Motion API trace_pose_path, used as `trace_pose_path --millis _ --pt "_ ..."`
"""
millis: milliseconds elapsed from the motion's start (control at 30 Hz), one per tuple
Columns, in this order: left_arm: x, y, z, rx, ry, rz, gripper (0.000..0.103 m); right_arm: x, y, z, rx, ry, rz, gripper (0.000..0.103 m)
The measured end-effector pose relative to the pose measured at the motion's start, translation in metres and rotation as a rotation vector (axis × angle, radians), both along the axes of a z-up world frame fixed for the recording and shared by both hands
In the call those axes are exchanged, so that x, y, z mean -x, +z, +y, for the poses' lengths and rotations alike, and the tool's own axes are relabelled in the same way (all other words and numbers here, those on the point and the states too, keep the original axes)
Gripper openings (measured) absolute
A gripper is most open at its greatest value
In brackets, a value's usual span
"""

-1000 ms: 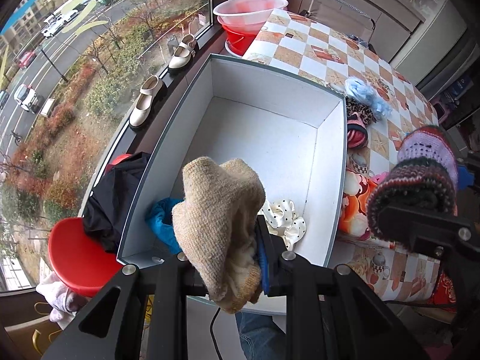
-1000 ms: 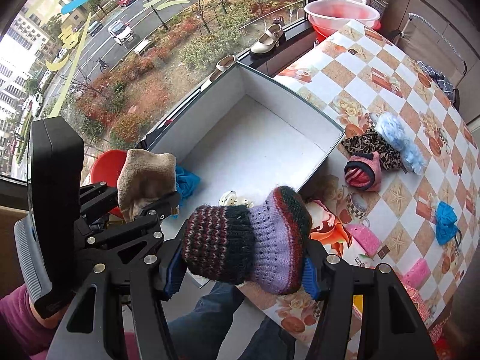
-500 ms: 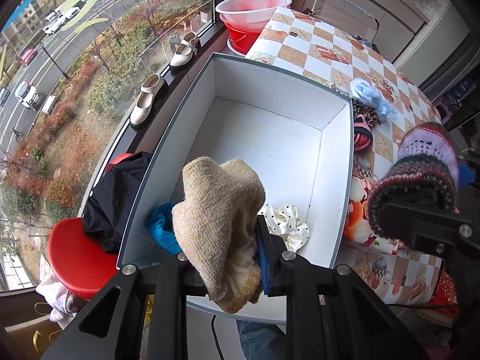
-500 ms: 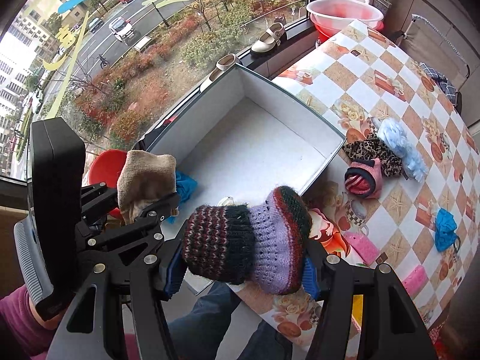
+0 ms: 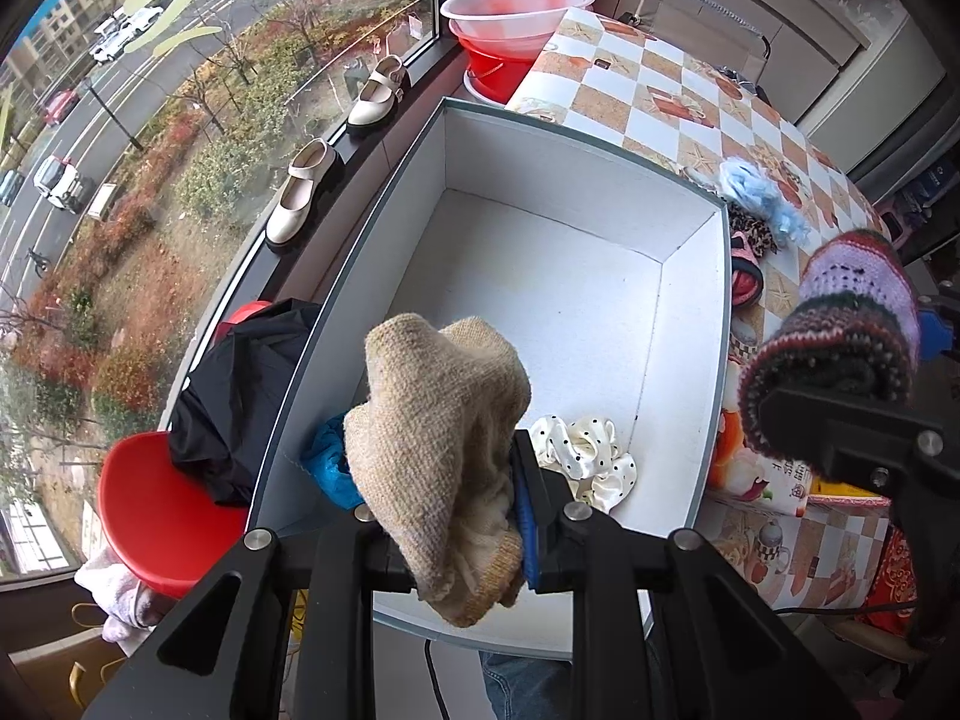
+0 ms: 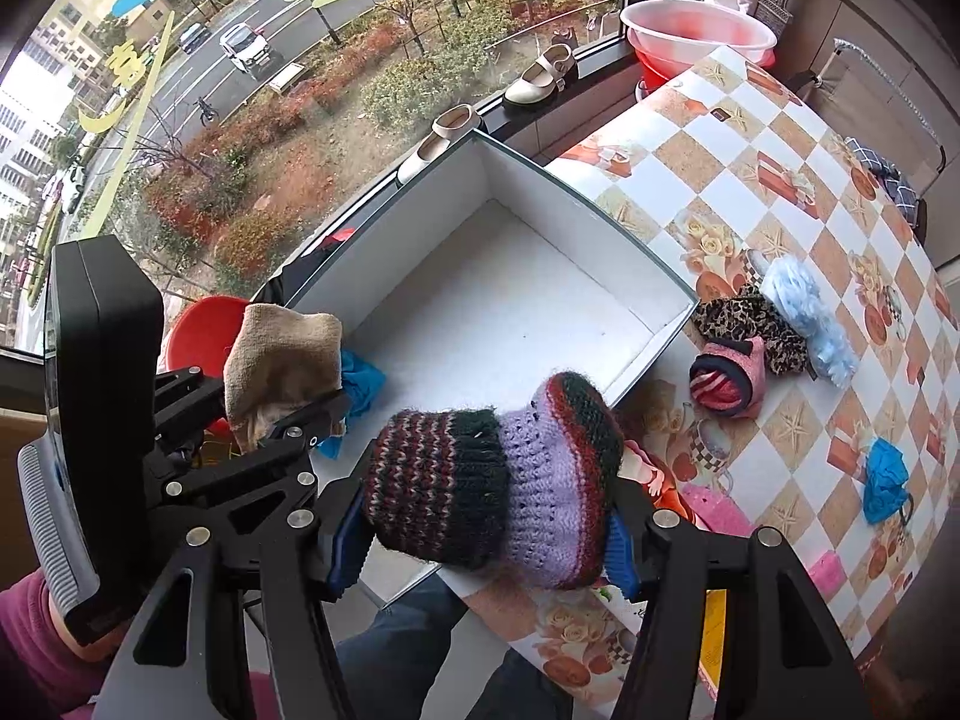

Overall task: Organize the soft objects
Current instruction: 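Hold the beige sock with the left gripper over the box while the right gripper holds the purple sock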

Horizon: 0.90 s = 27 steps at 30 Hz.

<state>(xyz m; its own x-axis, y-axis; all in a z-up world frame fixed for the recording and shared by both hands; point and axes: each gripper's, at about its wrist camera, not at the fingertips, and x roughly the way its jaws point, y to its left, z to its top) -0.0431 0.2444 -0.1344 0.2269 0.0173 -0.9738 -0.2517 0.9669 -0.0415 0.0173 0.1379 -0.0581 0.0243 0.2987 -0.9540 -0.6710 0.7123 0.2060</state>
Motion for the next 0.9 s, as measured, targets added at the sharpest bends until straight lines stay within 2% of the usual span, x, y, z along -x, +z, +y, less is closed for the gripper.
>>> trace_pose_path --millis 233,900 --pt "-0.004 -0.003 0.005 -0.008 0.008 0.012 0.026 -0.004 -0.003 0.007 0.049 0.031 -0.064 0.063" --pt "-0.019 -0.015 0.008 -0.018 0.004 0.035 0.026 -0.029 -0.025 0.017 0.085 0.038 -0.05 0.063"
